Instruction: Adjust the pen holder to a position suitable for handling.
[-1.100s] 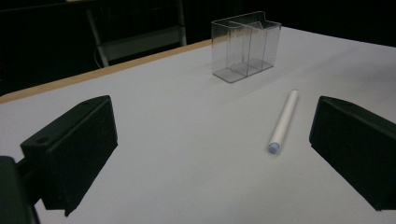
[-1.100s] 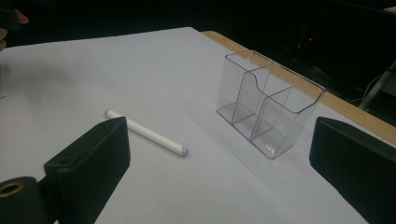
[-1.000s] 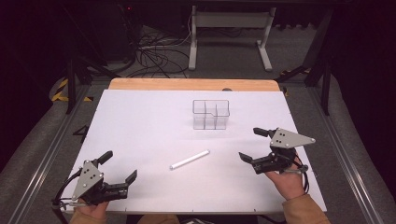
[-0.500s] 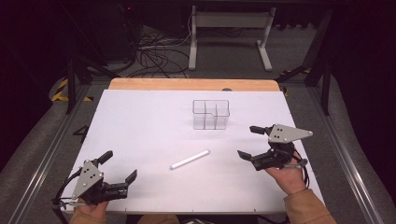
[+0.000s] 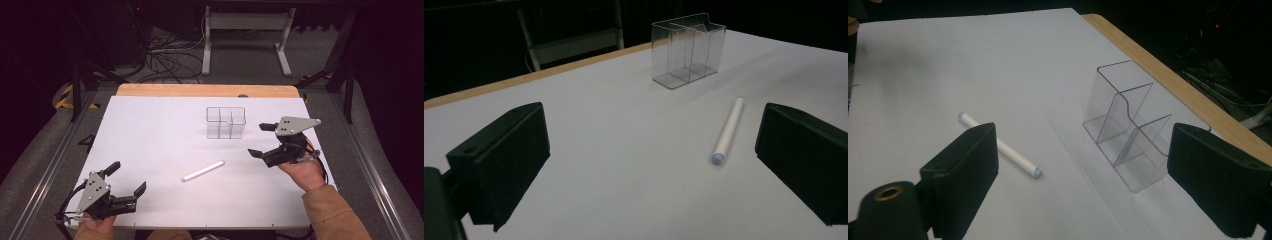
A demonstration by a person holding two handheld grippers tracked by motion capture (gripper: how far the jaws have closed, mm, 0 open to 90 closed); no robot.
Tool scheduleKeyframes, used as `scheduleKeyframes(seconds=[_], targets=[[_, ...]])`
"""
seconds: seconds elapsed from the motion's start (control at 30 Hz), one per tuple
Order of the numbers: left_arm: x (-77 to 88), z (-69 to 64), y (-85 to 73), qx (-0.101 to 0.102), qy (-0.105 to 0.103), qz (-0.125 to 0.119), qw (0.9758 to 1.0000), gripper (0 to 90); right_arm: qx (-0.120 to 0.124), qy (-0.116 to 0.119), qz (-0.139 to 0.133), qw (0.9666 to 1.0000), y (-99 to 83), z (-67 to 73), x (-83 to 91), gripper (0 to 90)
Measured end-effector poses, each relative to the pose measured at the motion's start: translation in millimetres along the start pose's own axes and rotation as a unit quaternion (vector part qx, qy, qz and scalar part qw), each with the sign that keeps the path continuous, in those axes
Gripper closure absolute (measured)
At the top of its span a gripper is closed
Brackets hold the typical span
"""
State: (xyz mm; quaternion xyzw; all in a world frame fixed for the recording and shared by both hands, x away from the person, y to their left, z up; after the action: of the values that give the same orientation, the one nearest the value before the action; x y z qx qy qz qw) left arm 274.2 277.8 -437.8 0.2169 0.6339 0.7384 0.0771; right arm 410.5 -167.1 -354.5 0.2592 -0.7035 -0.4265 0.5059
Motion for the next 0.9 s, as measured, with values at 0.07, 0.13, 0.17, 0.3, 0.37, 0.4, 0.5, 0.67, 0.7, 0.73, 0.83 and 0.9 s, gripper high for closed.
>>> scheduleKeyframes(seconds=[0.07,0.13,0.17,0.3,0.37,0.4,0.5,0.67,0.7,0.73,0.83,0.9], targets=[[-0.1,0.0,0.0,0.001,0.000,0.000,1.0000,1.9,0.006,-0.001,0.007,1.0000,3.3,-3.7,-3.2,15.4],[-0.4,-0.2,-0.1,0.001,0.000,-0.001,1.0000,1.9,0.011,0.000,0.013,0.9999,5.8,-6.8,-7.3,16.5],[-0.6,-0.4,0.0,0.000,0.001,-0.001,1.0000,1.8,0.012,0.002,0.016,0.9998,6.7,-8.2,-9.5,16.7],[-0.6,-0.4,-0.1,-0.001,0.001,-0.001,1.0000,1.9,0.008,0.009,0.020,0.9997,8.3,-13.9,-18.9,17.7],[-0.9,0.0,-0.1,0.001,0.000,-0.002,1.0000,1.8,0.004,0.014,0.023,0.9996,8.9,-18.2,-23.5,18.5],[-0.9,0.0,-0.1,0.001,0.000,-0.002,1.0000,1.9,0.001,0.014,0.030,0.9995,9.5,-20.6,-25.8,18.5],[-1.4,0.3,-0.4,0.001,-0.001,-0.001,1.0000,1.8,0.000,0.014,0.037,0.9992,12.2,-26.7,-31.7,18.6],[-1.9,0.8,-0.8,0.001,-0.001,0.000,1.0000,1.9,0.001,0.015,0.049,0.9987,16.3,-33.9,-42.0,20.6],[-1.9,0.8,-0.8,0.001,-0.001,0.000,1.0000,1.9,0.001,0.015,0.049,0.9987,16.3,-33.9,-42.0,20.6],[-1.8,0.9,-0.8,0.002,-0.001,0.000,1.0000,1.9,0.002,0.014,0.054,0.9985,17.0,-36.8,-46.3,20.7],[-2.1,1.3,-1.1,0.004,-0.001,-0.001,1.0000,1.9,0.003,0.012,0.063,0.9979,18.5,-42.4,-52.6,20.6],[-2.1,1.5,-1.2,0.005,-0.001,0.000,1.0000,1.8,0.002,0.013,0.069,0.9976,19.1,-45.8,-57.1,20.7]])
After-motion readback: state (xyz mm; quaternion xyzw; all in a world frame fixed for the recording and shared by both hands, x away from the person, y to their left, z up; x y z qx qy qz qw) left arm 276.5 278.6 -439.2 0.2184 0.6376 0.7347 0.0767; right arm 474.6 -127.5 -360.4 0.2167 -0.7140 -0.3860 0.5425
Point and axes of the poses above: each handheld gripper's, and its own axes: x roughly backward along the jaws, y roughly out of its top, z roughly to its left, the point moved 2 cm from there along -x, roughly forward along the jaws, and after that the axes turned 7 degrees about y, right-handed, at the moved point
